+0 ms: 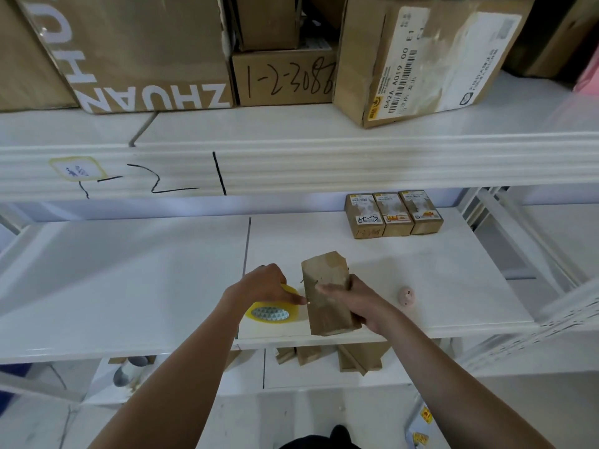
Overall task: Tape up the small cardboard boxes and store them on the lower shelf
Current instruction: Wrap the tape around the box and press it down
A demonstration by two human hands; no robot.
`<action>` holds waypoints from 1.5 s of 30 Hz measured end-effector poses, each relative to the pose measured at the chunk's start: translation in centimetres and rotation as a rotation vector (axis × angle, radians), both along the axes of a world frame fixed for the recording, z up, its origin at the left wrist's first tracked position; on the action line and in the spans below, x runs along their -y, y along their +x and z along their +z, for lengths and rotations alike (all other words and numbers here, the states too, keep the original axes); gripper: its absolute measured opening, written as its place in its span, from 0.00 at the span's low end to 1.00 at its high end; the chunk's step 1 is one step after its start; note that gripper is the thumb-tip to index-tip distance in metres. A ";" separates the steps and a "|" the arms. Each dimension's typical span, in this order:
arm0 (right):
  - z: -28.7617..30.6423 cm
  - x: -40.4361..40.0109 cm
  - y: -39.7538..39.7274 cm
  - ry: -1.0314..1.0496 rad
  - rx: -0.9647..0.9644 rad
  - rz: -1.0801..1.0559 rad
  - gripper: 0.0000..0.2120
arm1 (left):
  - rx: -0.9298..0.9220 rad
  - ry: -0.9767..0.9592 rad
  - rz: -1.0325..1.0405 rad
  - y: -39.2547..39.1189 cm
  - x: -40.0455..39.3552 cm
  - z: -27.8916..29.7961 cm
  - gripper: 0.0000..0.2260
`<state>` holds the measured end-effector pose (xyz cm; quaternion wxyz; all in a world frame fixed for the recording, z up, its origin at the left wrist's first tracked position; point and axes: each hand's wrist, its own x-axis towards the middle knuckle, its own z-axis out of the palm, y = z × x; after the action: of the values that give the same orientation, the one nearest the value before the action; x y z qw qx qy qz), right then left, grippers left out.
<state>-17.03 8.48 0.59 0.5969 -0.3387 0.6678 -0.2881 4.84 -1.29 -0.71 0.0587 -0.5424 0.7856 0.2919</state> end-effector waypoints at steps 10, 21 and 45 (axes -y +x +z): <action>-2.9 1.5 -3.4 0.032 -0.065 -0.064 0.21 | 0.020 0.040 0.014 -2.1 1.1 -0.9 0.31; -4.5 3.8 -6.3 0.061 -0.062 -0.022 0.24 | 0.110 -0.003 0.035 -3.4 2.3 -1.8 0.26; -5.9 5.0 -7.5 0.032 -0.410 0.126 0.22 | 0.315 -0.105 0.181 -6.9 2.4 -2.9 0.30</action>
<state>-24.52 3.45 -5.35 0.4706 -0.4218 0.7573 -0.1644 -2.09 -3.66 -3.62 0.1262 -0.6520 0.7290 0.1659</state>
